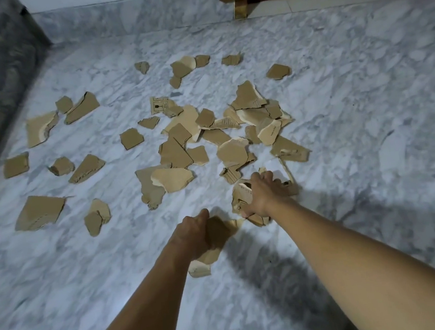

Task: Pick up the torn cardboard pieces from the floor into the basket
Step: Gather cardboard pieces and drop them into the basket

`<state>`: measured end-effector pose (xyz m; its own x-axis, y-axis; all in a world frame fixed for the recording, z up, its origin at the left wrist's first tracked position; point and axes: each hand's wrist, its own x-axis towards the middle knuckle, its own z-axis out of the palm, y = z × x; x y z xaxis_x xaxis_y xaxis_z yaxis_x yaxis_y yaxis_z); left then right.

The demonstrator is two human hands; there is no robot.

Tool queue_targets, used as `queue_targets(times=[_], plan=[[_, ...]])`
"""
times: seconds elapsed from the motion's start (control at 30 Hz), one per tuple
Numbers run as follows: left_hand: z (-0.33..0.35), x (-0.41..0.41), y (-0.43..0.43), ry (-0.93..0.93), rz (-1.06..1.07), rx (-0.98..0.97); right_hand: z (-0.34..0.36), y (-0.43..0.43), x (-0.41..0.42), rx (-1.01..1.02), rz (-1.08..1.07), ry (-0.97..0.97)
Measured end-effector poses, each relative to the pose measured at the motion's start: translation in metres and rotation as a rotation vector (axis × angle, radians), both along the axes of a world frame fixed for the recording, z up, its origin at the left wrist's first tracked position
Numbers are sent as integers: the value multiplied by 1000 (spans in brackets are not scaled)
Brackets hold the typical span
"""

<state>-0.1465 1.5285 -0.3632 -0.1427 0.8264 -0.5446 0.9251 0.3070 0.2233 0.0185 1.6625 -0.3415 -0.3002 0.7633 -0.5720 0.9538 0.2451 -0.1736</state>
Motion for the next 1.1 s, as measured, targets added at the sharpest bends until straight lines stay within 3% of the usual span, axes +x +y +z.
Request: queue_targets(times=[0.27,0.37,0.43,0.6,0.73,0.83,0.97,1.1], plan=[[6,4,3,-22,17,18,6,24,22,-250,-231,246],[6,1,6,-34,16,-7,13,48,33,-191,-337,281],[8,1,7,-66,21,-27,14,53,37,-152,-366,184],[28,-25,6,-235,148,1,-3,38,29,-22,-477,154],[59,-68,1,-306,368,130,-6,21,29,88,-410,261],[81,-95,-3,-317,440,147,5,8,34,-24,-335,376],[110,-118,-15,-153,290,40,32,-12,27,-325,-161,324],[121,-133,-30,-87,174,-80,57,-47,-13,-356,84,166]])
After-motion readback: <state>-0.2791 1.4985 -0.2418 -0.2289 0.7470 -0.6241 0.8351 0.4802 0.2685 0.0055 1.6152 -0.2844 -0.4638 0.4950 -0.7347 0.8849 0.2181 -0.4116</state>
